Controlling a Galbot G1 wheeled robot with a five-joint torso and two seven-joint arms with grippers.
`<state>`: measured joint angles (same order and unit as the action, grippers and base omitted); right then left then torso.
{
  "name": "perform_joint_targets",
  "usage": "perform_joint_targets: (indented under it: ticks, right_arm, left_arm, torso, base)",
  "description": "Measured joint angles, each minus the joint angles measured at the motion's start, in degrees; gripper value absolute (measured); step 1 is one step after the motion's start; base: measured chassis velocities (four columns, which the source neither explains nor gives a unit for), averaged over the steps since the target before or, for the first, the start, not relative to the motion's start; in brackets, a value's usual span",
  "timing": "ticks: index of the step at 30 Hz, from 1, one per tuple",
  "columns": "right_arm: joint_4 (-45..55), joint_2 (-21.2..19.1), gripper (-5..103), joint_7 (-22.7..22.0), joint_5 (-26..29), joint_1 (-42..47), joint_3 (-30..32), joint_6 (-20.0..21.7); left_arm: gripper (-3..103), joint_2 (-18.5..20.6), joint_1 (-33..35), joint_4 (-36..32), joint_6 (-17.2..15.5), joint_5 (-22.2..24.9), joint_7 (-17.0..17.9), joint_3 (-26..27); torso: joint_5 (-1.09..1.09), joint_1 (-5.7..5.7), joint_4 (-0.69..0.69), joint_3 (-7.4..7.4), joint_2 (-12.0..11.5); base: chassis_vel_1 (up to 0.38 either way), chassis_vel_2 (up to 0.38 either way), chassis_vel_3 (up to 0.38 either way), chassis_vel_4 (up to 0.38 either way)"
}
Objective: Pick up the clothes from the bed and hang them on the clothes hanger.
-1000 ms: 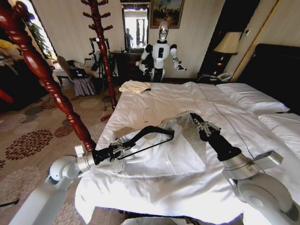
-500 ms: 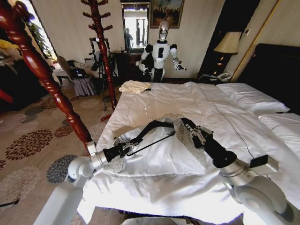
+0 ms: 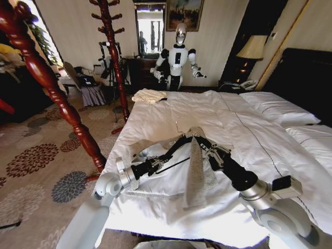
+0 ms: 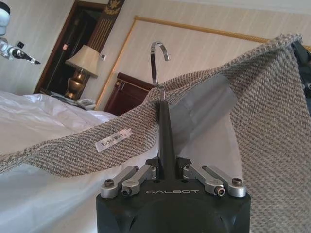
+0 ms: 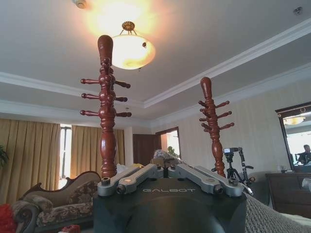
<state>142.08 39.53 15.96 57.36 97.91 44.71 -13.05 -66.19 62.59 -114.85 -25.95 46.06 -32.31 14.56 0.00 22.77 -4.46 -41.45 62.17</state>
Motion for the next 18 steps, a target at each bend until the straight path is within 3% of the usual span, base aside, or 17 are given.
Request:
perform_joint_targets:
  ticks: [5, 18]
  right_arm:
    - [-1.02, 0.49, 0, 0.70, -2.47, 0.65, -1.90, -0.33]
    - [-3.72, 0.78, 0, 4.45, -7.15, 1.24, -5.37, -1.12]
  left_arm:
    - [18, -0.76, -1.84, 0.54, 0.95, 2.39, 0.59, -0.79]
    - [18, -2.78, -3.56, 1.79, 4.74, 2.44, -0.72, -1.89]
  torso:
    - [0.00, 0.00, 0.00, 0.00, 0.00]
    - [0.00, 0.00, 0.00, 0.00, 0.00]
  base:
    - [0.000, 0.000, 0.000, 0.000]
    - [0.000, 0.000, 0.000, 0.000]
